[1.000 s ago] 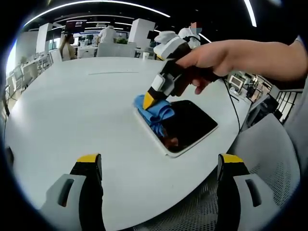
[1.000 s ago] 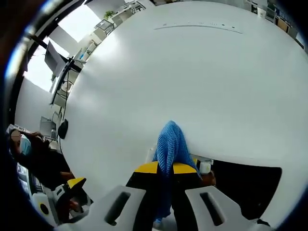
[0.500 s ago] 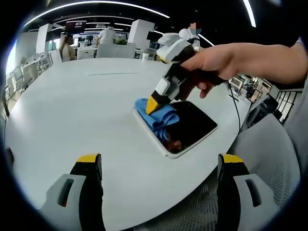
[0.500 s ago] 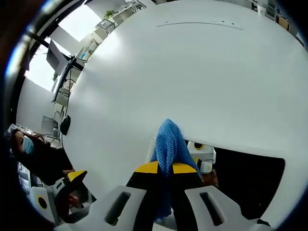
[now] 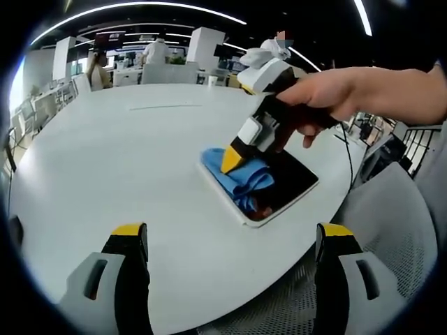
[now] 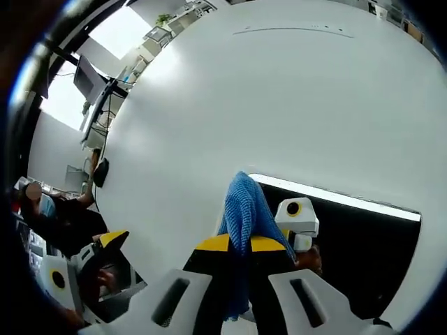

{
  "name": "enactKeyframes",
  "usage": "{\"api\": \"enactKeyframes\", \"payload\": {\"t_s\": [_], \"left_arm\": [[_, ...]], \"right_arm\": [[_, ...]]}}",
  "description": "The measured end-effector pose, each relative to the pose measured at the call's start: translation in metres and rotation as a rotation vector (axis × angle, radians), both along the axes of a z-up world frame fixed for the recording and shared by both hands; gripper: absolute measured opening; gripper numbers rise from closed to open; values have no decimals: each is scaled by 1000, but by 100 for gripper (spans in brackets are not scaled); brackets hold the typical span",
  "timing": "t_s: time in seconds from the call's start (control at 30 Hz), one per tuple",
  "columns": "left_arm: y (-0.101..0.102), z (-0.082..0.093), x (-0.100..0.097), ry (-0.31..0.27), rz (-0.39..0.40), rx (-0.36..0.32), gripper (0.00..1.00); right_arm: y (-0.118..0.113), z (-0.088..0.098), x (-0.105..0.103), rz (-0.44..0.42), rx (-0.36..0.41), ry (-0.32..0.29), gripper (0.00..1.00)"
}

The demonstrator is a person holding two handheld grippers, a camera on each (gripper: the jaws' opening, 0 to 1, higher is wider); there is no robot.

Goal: Wipe the mirror surface with the cleaning cloth until all visible marks leave the cleaned area.

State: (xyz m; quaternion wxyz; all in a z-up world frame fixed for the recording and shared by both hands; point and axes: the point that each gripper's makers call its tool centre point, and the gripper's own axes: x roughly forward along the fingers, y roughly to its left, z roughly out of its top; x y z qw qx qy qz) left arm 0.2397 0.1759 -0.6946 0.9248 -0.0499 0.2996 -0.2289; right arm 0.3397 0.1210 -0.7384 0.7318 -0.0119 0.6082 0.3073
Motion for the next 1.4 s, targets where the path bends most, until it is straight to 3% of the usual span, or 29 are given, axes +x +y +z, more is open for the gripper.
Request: {"api": "enactKeyframes", "payload": {"t_s": [0.33, 0.53, 0.67, 0.9, 1.4], "left_arm": [[2, 0, 0, -3, 9, 0, 99], [3, 0, 1, -3, 16, 2, 99], [4, 0, 1, -3, 20, 2, 99], [4, -1, 1, 2, 17, 5, 99], [4, 0, 1, -12, 5, 32, 99]], "right_arm": [[1, 0, -4, 26, -13, -24, 3], [1, 0, -4, 85, -3, -47, 2], [-1, 1, -4, 26, 18, -9, 2], [-8, 1, -2, 33, 24, -34, 2], [-33, -1, 3, -11, 45, -14, 2]]}}
